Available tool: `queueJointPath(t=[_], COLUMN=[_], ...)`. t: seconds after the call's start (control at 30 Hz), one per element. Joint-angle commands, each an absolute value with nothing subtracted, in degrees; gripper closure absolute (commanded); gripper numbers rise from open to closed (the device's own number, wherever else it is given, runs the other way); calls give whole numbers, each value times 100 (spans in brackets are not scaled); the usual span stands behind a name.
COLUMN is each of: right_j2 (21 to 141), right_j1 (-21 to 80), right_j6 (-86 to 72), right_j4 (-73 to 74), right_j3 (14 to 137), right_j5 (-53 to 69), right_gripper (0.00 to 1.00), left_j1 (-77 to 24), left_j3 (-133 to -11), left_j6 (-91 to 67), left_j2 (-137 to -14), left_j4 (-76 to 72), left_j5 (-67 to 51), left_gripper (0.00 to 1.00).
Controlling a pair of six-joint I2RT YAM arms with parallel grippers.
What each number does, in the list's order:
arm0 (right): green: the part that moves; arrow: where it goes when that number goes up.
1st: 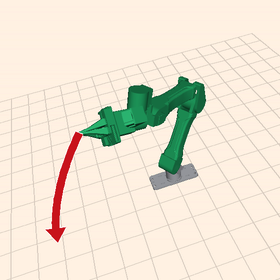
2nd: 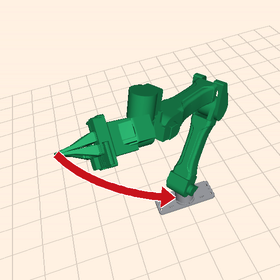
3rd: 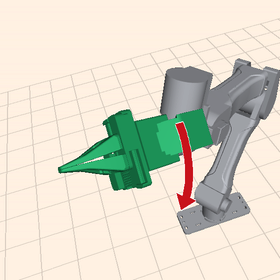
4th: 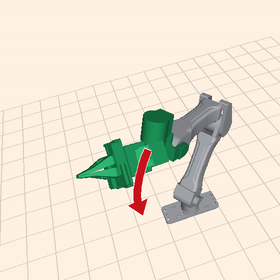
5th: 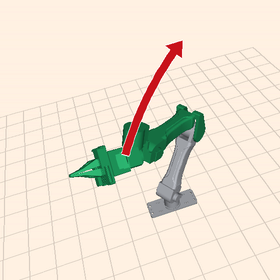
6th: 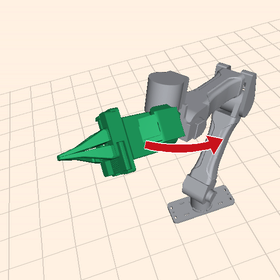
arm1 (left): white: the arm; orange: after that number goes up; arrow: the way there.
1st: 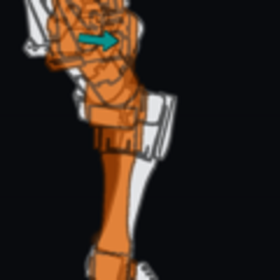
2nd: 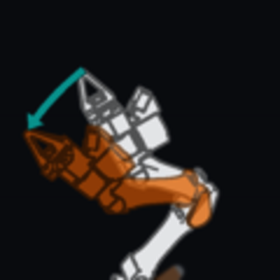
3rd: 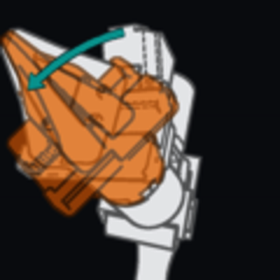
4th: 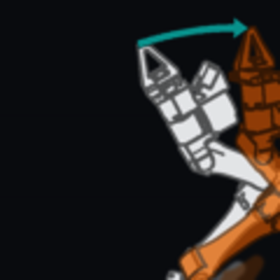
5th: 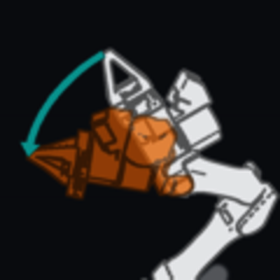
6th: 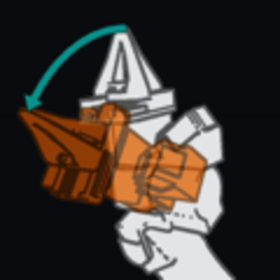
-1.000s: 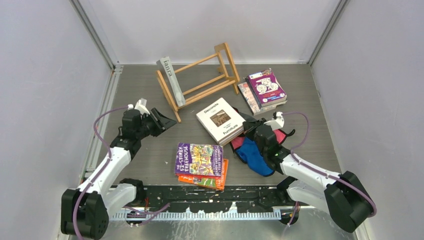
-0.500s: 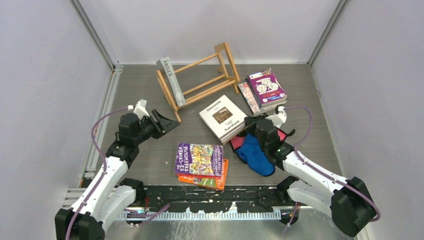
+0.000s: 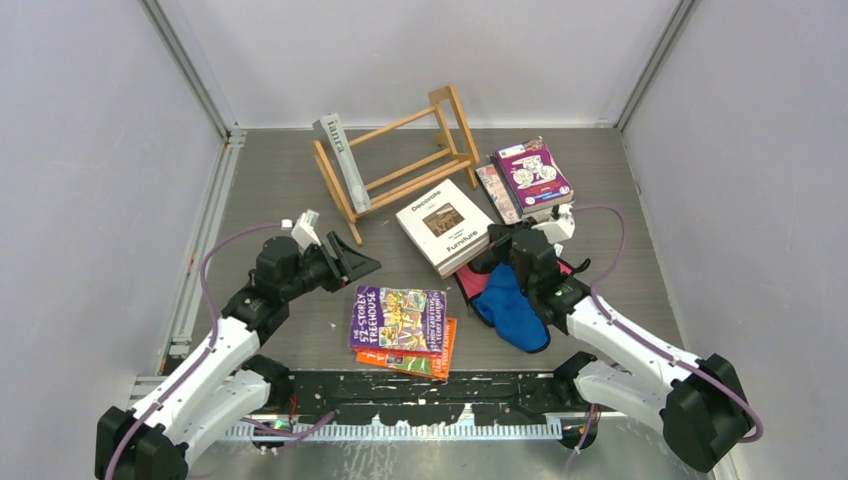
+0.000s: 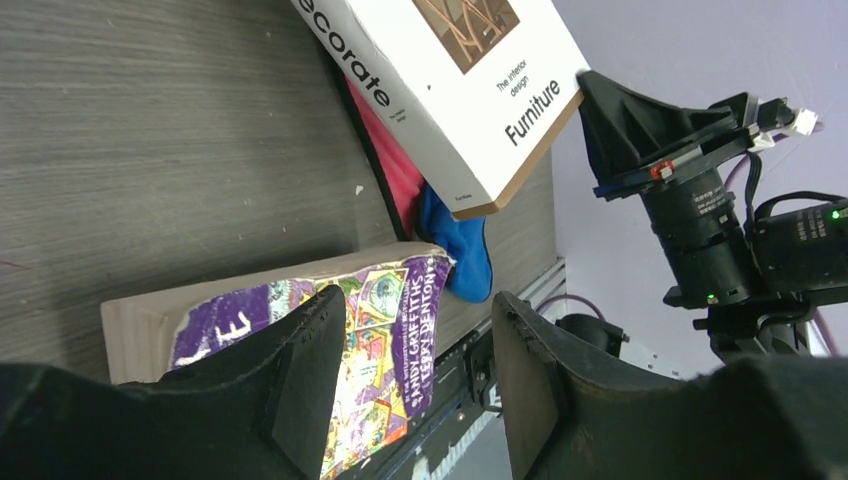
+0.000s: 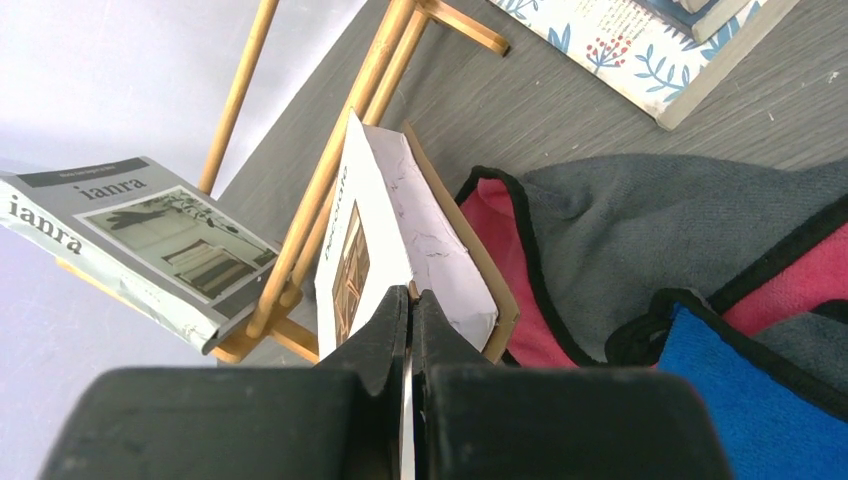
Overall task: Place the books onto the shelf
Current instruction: Pick up the book from the center of the board.
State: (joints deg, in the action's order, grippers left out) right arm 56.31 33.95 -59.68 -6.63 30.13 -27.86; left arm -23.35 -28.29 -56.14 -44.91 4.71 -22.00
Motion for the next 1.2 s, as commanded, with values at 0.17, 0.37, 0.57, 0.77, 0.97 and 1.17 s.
queueJointPath(t=[0.17,0.37,0.57,0.77,0.97,1.17], right_j2=[4593,3972,3700,3619,3567,3441], right_j1=[3384,3393,3426,3561,3842,4091], right_j6=[-6449,-6703,-6956,-7146,-7242,-7275], right_j4=[-330,-141,-142,-279,-422,-439], right_j3=[3044,2909,2879,2784,2745,2786], right_j5=[-2594,-2374,-2166,-2092,-2184,-2302], right_gripper=[99,99,99,99,99,99], left_j1=[-3101,-3480,-3725,-3941,-4121,-4254], left_j3=[-2826,-2783,-2659,-2706,-2798,-2874], left_j6=[-5908,-6239,-6706,-6881,-6969,-6987], left_j2=[-4424,-4582,-4581,-4767,-5161,-5453], left_j4=[32,-316,-943,-1297,-1635,-1816], left_j5=[-1418,-1055,-750,-441,-259,-80], left_gripper=[43,43,26,24,20,16])
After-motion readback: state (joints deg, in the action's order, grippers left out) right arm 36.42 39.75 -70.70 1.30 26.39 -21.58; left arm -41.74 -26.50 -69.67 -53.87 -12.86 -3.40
